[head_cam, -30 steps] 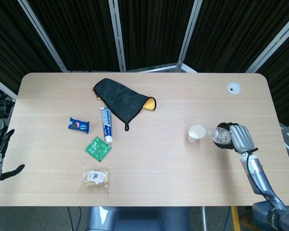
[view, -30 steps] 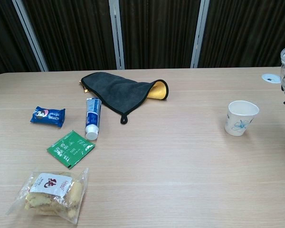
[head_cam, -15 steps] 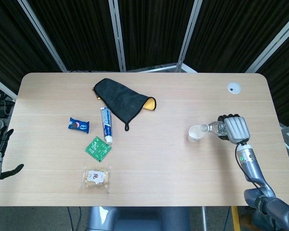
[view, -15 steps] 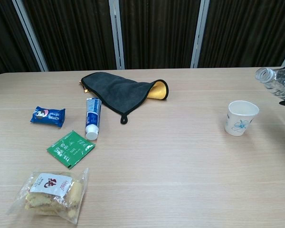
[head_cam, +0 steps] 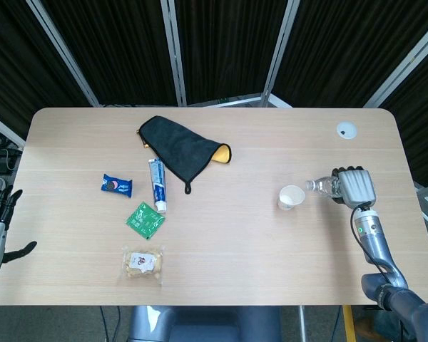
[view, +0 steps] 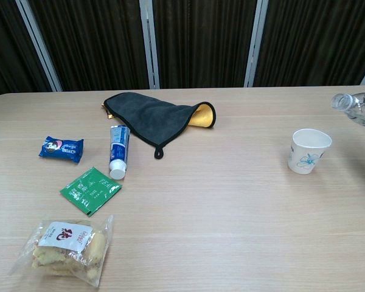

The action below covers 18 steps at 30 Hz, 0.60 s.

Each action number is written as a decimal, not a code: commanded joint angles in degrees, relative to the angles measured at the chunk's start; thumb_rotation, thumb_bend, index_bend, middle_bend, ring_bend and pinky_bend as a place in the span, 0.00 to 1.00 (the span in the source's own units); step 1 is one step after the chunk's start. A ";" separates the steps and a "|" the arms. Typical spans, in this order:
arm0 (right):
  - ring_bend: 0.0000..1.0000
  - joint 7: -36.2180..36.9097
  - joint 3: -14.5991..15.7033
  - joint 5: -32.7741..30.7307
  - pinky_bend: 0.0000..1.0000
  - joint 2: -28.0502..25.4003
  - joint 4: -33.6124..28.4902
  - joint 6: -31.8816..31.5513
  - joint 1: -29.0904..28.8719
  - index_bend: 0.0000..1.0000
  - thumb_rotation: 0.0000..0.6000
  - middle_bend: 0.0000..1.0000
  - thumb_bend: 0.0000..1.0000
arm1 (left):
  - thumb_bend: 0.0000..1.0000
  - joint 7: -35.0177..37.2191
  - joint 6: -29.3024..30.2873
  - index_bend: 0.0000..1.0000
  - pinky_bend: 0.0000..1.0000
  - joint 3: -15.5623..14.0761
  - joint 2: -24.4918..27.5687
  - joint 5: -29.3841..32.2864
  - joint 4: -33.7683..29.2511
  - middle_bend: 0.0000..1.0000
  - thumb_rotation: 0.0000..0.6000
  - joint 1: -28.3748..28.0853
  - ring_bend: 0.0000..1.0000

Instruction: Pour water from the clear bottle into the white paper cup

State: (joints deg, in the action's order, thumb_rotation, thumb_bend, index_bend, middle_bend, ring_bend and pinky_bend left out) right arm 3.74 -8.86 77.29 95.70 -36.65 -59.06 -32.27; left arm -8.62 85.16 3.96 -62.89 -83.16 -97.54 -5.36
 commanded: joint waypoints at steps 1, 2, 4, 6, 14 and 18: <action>0.58 -0.10 0.19 0.22 0.45 0.47 1.08 0.11 -0.03 0.51 1.00 0.63 0.66 | 0.00 -0.06 -0.02 0.00 0.00 0.01 -0.03 0.03 0.05 0.00 1.00 -0.04 0.00; 0.58 -0.30 0.25 0.28 0.45 0.58 1.45 0.14 -0.03 0.51 1.00 0.63 0.66 | 0.00 -0.10 -0.02 0.00 0.00 -0.01 -0.04 0.03 0.05 0.00 1.00 -0.04 0.00; 0.58 -0.66 0.37 0.41 0.45 0.84 2.04 0.17 -0.04 0.51 1.00 0.63 0.66 | 0.01 -0.14 0.01 0.00 0.00 -0.04 -0.07 0.00 0.04 0.00 1.00 -0.04 0.00; 0.58 -1.01 0.40 0.36 0.45 1.01 2.13 0.42 -0.01 0.52 1.00 0.63 0.66 | 0.01 -0.19 0.09 0.00 0.00 -0.06 -0.06 0.00 -0.02 0.00 1.00 0.00 0.00; 0.58 -5.80 0.47 0.38 0.45 1.51 2.27 0.14 -0.14 0.52 1.00 0.63 0.66 | 0.01 -0.58 0.28 0.00 0.00 -0.21 -0.19 -0.08 -0.10 0.00 1.00 0.10 0.00; 0.59 -7.97 0.34 0.09 0.45 1.83 2.35 0.23 -0.17 0.52 1.00 0.63 0.66 | 0.01 -0.73 0.31 0.00 0.00 -0.22 -0.25 -0.06 -0.11 0.00 1.00 0.09 0.00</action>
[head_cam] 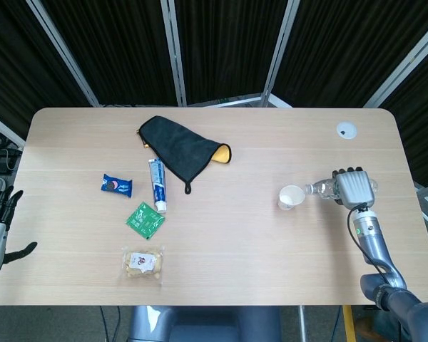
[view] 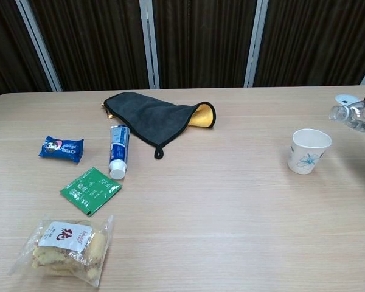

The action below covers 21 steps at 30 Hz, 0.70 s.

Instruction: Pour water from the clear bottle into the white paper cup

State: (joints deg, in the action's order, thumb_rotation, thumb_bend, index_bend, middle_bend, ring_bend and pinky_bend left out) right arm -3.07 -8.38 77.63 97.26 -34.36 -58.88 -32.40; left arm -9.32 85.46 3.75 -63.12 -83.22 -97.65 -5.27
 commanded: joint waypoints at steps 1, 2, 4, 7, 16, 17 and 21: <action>0.59 -1.55 -0.21 -0.31 0.45 0.28 0.06 -0.01 -0.06 0.52 1.00 0.63 0.66 | 0.01 -0.07 0.02 0.00 0.00 -0.01 -0.03 0.00 0.00 0.00 1.00 0.00 0.00; 0.59 -2.18 -0.29 -0.41 0.45 0.38 0.08 -0.07 -0.07 0.52 1.00 0.63 0.66 | 0.01 -0.11 0.00 0.00 0.00 0.00 -0.06 0.03 0.02 0.00 1.00 -0.01 0.00; 0.59 -3.28 -0.53 -0.72 0.45 0.48 0.03 -0.04 -0.10 0.52 1.00 0.63 0.66 | 0.01 -0.20 -0.03 0.00 0.00 0.01 -0.10 0.07 0.05 0.00 1.00 -0.05 0.00; 0.59 -4.59 -0.94 -1.22 0.45 0.48 -0.31 0.08 -0.18 0.52 1.00 0.63 0.66 | 0.01 -0.27 -0.10 0.00 0.00 0.02 -0.16 0.13 0.08 0.00 1.00 -0.10 0.00; 0.59 -7.66 -1.52 -2.01 0.45 0.23 -1.19 0.05 -0.16 0.52 1.00 0.63 0.66 | 0.01 -0.08 0.02 0.00 0.00 0.02 -0.07 0.10 0.00 0.00 1.00 -0.08 0.00; 0.59 -7.77 -1.59 -2.09 0.45 0.20 -1.25 0.08 -0.16 0.52 1.00 0.63 0.66 | 0.01 -0.07 0.05 0.00 0.00 0.03 -0.05 0.10 0.01 0.00 1.00 -0.07 0.00; 0.59 -7.93 -1.79 -2.28 0.45 -0.02 -1.79 0.03 -0.13 0.52 1.00 0.63 0.66 | 0.01 0.01 -0.07 0.00 0.00 0.02 -0.03 0.19 0.03 0.00 1.00 -0.10 0.00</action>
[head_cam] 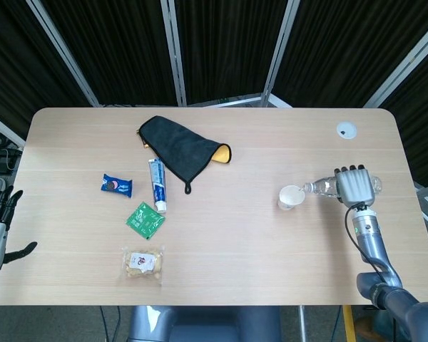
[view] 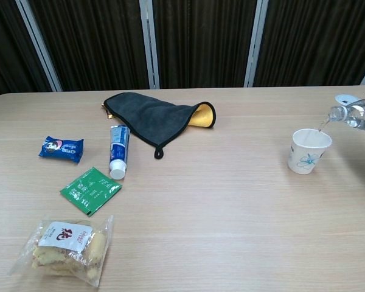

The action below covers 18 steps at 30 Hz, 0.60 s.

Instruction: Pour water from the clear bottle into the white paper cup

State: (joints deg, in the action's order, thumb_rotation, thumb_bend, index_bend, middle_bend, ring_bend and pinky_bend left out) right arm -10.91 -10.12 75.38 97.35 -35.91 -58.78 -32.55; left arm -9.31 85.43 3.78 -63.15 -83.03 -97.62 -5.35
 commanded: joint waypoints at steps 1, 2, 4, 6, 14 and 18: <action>0.59 -0.19 -0.01 0.03 0.45 -0.16 -0.34 -0.14 0.03 0.52 1.00 0.63 0.66 | 0.01 0.00 -0.06 0.00 0.00 -0.02 0.01 -0.01 -0.01 0.00 1.00 -0.04 0.00; 0.59 -0.29 0.02 0.09 0.45 -0.18 -0.42 -0.18 0.01 0.52 1.00 0.63 0.66 | 0.01 -0.03 -0.08 0.00 0.00 -0.05 0.01 -0.03 -0.02 0.00 1.00 -0.04 0.00; 0.59 -0.43 0.05 0.10 0.45 -0.22 -0.55 -0.16 0.01 0.52 1.00 0.63 0.66 | 0.01 -0.09 -0.09 0.00 0.00 -0.07 0.01 -0.04 -0.05 0.00 1.00 -0.05 0.00; 0.59 -0.55 0.07 0.09 0.45 -0.23 -0.59 -0.12 0.02 0.52 1.00 0.63 0.66 | 0.01 -0.13 -0.05 0.00 0.00 -0.08 0.00 -0.07 -0.06 0.00 1.00 -0.03 0.00; 0.59 -0.80 0.16 0.17 0.45 -0.26 -0.37 -0.17 0.07 0.53 1.00 0.63 0.66 | 0.01 -0.19 0.05 0.00 0.00 -0.09 0.02 -0.10 -0.10 0.00 1.00 -0.01 0.00; 0.59 -0.88 0.21 0.13 0.45 -0.22 -0.05 -0.11 0.17 0.53 1.00 0.63 0.66 | 0.01 -0.27 0.13 0.00 0.00 -0.10 0.01 -0.11 -0.12 0.00 1.00 0.01 0.00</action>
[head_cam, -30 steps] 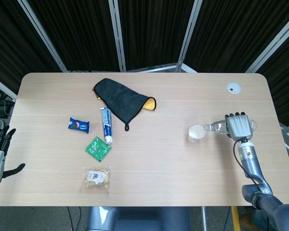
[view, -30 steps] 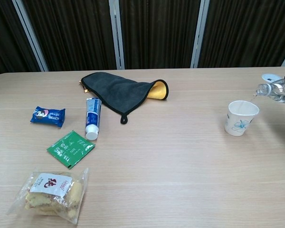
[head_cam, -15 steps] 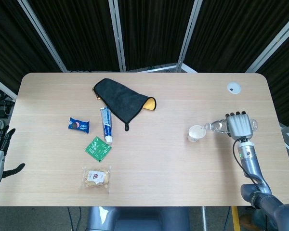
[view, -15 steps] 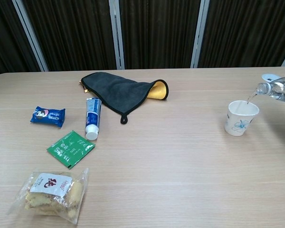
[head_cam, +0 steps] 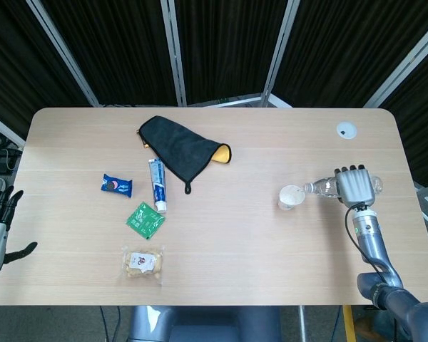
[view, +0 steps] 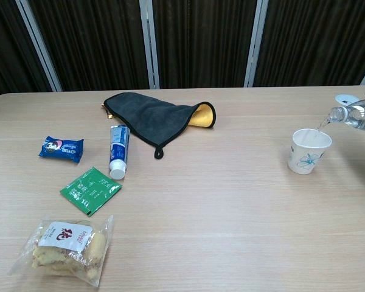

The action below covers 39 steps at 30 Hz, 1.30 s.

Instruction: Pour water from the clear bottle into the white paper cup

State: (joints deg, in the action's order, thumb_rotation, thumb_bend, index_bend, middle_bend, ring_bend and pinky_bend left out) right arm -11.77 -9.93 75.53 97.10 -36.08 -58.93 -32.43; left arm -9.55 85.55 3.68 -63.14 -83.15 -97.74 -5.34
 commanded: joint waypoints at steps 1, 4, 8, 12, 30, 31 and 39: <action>0.59 -0.04 0.06 0.01 0.45 0.06 0.24 0.04 0.06 0.53 1.00 0.63 0.66 | 0.01 -0.05 0.02 0.00 0.00 0.01 0.00 0.02 0.01 0.00 1.00 0.00 0.00; 0.59 -0.10 0.14 0.05 0.45 0.15 0.71 0.08 0.10 0.53 1.00 0.63 0.66 | 0.01 -0.04 -0.08 0.00 0.00 -0.02 -0.01 0.07 -0.02 0.00 1.00 -0.02 0.00; 0.59 0.12 0.17 0.06 0.45 0.23 1.16 0.15 0.18 0.53 1.00 0.63 0.66 | 0.01 -0.27 -0.13 0.00 0.00 -0.06 -0.11 0.04 -0.03 0.00 1.00 -0.05 0.00; 0.59 0.28 0.16 0.06 0.45 0.25 1.49 0.18 0.22 0.53 1.00 0.63 0.66 | 0.01 -0.35 -0.07 0.00 0.00 -0.06 -0.12 0.06 -0.11 0.00 1.00 -0.03 0.00; 0.59 -0.12 0.43 0.38 0.45 0.40 1.92 0.11 0.40 0.53 1.00 0.63 0.66 | 0.01 -0.47 -0.16 0.00 0.00 -0.13 -0.09 0.12 -0.23 0.00 1.00 -0.03 0.00; 0.59 -0.16 0.44 0.39 0.45 0.39 1.94 0.08 0.41 0.53 1.00 0.63 0.66 | 0.01 -0.47 -0.17 0.00 0.00 -0.13 -0.10 0.14 -0.22 0.00 1.00 -0.04 0.00; 0.59 -0.16 0.57 0.55 0.45 0.29 2.25 -0.25 0.72 0.53 1.00 0.63 0.66 | 0.01 -0.42 -0.20 0.00 0.00 -0.11 -0.07 0.25 -0.25 0.00 1.00 -0.02 0.00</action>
State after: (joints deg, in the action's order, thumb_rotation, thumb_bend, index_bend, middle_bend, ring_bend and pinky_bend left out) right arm -11.94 -9.35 76.09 97.40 -33.83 -59.19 -31.72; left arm -9.97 85.35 3.56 -63.21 -82.89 -97.99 -5.37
